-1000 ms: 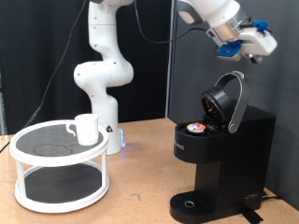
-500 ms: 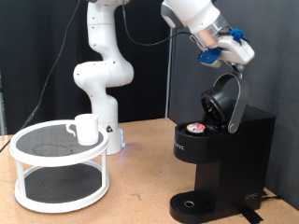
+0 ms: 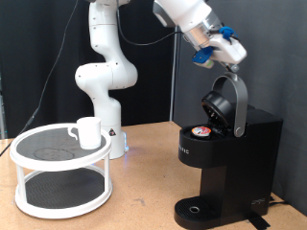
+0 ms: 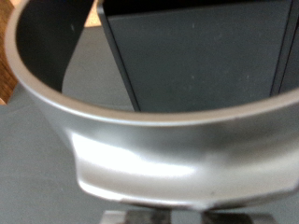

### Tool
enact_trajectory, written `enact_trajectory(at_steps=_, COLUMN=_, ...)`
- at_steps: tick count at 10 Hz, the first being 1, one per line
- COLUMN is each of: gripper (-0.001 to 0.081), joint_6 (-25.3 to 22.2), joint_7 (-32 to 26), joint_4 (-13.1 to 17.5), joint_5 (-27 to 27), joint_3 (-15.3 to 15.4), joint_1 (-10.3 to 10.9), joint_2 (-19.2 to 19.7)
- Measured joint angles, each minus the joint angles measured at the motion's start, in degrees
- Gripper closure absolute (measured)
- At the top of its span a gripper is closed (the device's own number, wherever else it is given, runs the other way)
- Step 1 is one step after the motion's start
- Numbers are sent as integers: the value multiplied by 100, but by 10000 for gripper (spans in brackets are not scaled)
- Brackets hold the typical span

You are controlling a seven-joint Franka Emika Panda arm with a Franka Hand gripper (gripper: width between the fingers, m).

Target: Make a cup of coffee with the keurig machine

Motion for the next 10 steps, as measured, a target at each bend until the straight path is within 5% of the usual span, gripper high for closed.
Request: enact_trajectory(at_steps=10, gripper=806, joint_6=-80, joint_7=-18, joint_4=-555, joint_5=-867, joint_3=-356, joint_1=-699, joint_2=174)
